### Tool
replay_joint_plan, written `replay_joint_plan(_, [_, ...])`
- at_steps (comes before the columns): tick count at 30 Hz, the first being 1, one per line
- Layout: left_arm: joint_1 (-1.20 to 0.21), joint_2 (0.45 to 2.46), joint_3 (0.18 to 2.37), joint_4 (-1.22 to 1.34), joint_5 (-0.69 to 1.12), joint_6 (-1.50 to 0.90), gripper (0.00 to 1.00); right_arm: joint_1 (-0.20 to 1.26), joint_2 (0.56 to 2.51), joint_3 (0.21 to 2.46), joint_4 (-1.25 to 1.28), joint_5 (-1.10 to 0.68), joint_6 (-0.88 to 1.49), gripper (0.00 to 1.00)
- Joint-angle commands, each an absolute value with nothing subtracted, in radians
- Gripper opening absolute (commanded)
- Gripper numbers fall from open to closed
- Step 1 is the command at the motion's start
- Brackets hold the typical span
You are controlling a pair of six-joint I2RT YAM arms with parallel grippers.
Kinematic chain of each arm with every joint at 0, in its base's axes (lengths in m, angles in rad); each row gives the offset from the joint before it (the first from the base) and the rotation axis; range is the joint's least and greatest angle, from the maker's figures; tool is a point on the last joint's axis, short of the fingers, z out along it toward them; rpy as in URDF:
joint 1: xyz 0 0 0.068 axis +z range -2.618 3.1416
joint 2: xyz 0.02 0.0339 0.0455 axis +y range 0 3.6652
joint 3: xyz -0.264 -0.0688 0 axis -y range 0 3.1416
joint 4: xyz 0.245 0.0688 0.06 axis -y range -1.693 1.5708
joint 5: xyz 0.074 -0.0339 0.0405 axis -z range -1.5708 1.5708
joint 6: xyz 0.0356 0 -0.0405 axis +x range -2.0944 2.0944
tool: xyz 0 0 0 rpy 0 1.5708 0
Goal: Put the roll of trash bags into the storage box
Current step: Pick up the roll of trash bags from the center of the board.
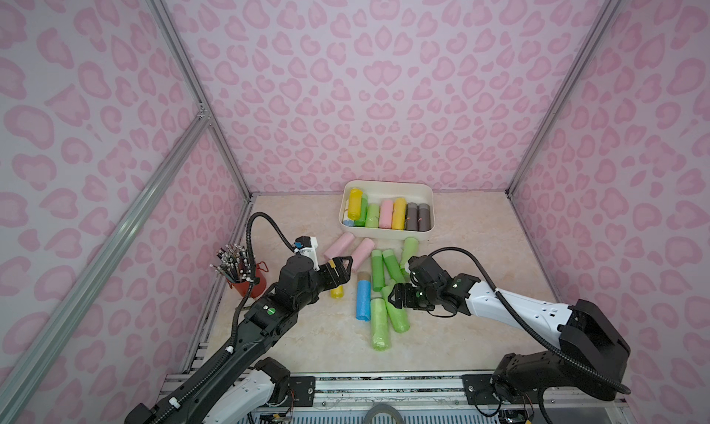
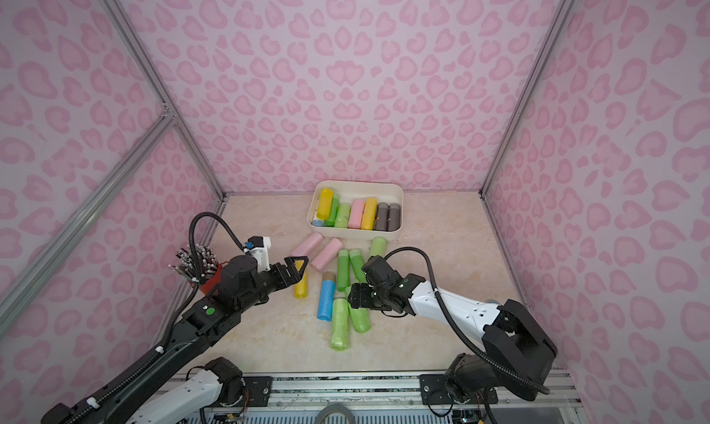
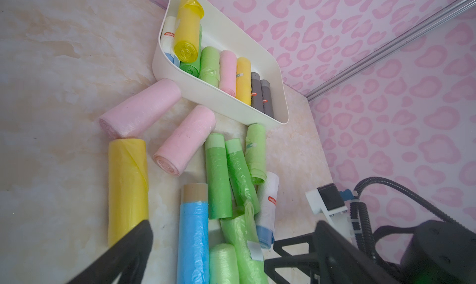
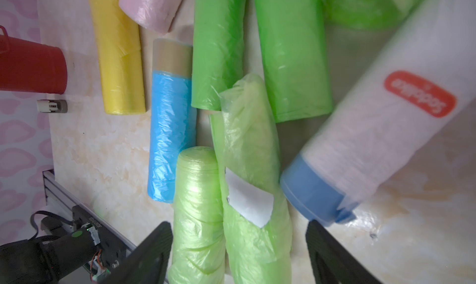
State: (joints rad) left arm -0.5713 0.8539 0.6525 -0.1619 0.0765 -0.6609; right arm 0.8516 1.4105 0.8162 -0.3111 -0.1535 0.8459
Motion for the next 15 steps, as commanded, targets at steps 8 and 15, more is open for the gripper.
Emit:
replay_joint_plan(8, [-0.571, 0.842, 0.655, -0.135, 0.082, -0.68, 1.0, 0.876, 1.488, 0.825, -0.341, -0.115, 0.827, 0.74])
replay_joint_plan(15, [-0.572, 0.849, 0.651, -0.125, 0.086, -0.68, 1.0, 0.891, 1.529, 0.845, -0.376, -0.086, 0.815, 0.74])
